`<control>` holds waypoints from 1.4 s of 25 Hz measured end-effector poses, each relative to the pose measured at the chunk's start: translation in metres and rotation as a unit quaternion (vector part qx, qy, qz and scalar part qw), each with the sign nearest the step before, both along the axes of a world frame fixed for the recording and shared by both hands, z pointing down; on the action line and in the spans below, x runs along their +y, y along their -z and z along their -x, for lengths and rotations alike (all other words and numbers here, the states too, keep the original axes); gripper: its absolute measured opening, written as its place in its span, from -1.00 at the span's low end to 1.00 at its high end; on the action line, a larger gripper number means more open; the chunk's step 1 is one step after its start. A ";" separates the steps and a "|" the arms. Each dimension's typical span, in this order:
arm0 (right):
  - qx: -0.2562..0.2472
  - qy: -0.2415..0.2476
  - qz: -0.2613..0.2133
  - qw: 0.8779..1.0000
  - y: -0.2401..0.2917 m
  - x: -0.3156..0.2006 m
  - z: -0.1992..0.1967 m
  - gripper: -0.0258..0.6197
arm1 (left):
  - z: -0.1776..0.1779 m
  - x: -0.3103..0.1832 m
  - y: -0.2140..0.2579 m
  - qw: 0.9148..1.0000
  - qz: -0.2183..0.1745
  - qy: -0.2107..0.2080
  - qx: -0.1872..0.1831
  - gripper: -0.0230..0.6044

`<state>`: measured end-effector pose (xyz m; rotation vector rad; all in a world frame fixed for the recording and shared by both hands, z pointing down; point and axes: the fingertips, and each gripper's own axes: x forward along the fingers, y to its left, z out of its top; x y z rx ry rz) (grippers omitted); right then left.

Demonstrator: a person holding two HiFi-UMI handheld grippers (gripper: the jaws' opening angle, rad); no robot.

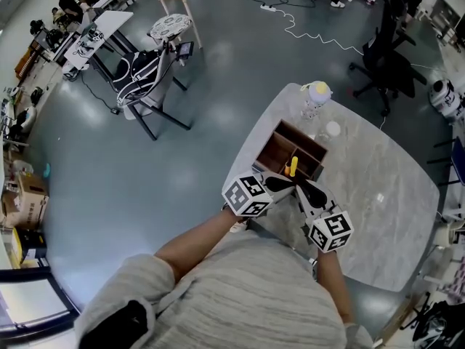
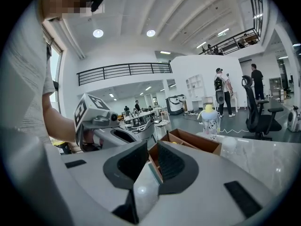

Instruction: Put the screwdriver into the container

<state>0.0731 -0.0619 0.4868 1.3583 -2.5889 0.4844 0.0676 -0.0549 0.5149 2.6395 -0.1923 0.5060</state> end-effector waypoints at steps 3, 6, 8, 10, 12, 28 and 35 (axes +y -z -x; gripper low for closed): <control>-0.007 0.008 -0.016 1.000 0.011 0.001 0.001 -0.72 | 0.003 0.000 0.015 0.999 -0.016 0.005 0.041 -0.87; -0.016 0.011 -0.025 0.999 0.019 0.003 0.000 -0.72 | 0.008 -0.004 0.029 0.995 -0.036 0.019 0.090 -0.87; -0.023 0.014 -0.026 0.999 0.023 0.005 -0.001 -0.73 | 0.011 -0.004 0.040 0.991 -0.048 0.024 0.122 -0.87; -0.029 0.017 -0.028 0.999 0.028 0.008 -0.003 -0.75 | 0.012 -0.002 0.049 0.988 -0.061 0.026 0.141 -0.87; -0.037 0.016 -0.030 0.999 0.033 0.011 -0.006 -0.79 | 0.011 -0.001 0.055 0.986 -0.073 0.026 0.150 -0.87; -0.038 0.042 -0.034 0.998 0.042 0.021 -0.007 -0.89 | -0.006 0.004 0.062 0.985 -0.088 0.008 0.147 -0.87; -0.044 0.044 -0.033 0.998 0.043 0.023 -0.010 -0.89 | -0.006 0.005 0.064 0.985 -0.090 0.013 0.146 -0.87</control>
